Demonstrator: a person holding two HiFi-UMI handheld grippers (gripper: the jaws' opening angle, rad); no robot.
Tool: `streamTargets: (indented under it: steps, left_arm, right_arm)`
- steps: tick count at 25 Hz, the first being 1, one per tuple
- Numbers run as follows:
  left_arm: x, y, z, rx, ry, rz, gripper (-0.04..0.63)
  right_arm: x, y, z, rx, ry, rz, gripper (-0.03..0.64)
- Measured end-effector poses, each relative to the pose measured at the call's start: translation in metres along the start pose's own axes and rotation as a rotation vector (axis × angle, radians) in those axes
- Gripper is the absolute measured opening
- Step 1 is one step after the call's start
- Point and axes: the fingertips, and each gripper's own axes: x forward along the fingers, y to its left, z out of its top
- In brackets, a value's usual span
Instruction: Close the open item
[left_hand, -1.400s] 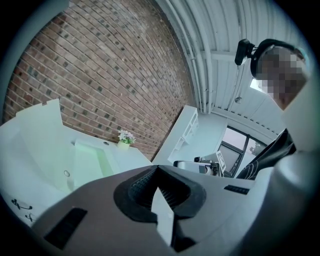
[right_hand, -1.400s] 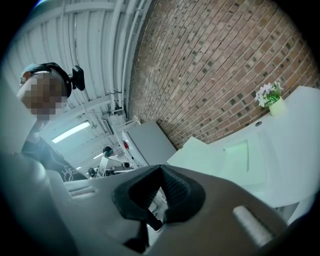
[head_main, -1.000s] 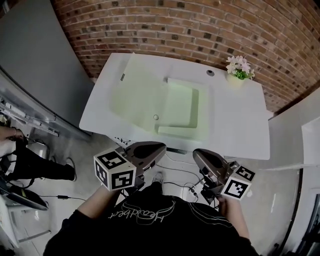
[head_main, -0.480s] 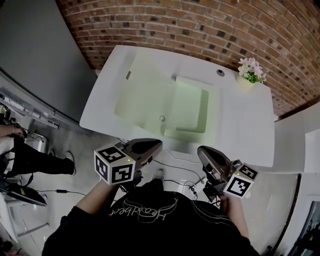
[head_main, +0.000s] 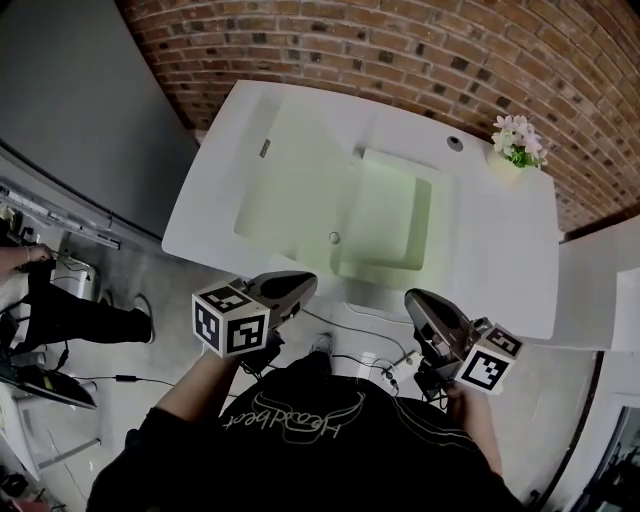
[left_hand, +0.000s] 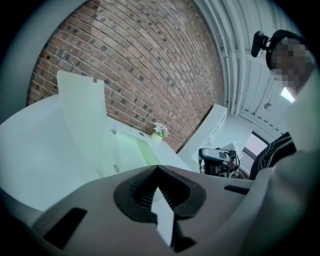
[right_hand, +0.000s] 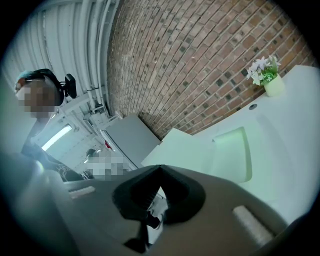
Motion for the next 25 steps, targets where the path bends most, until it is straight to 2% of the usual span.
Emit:
streamTargets:
  steps: [17,25]
  left_arm:
    - [-0.011,0.069,-0.014,-0.08,-0.03,0.05,0.002]
    - [-0.012,0.098,-0.025,-0.137,-0.003,0.048,0.002]
  right_arm:
    - [0.03,-0.034,0.008,0.034,0.038,-0.028,0.003]
    - [0.043,-0.042,0.013,0.037,0.047,-0.039,0.003]
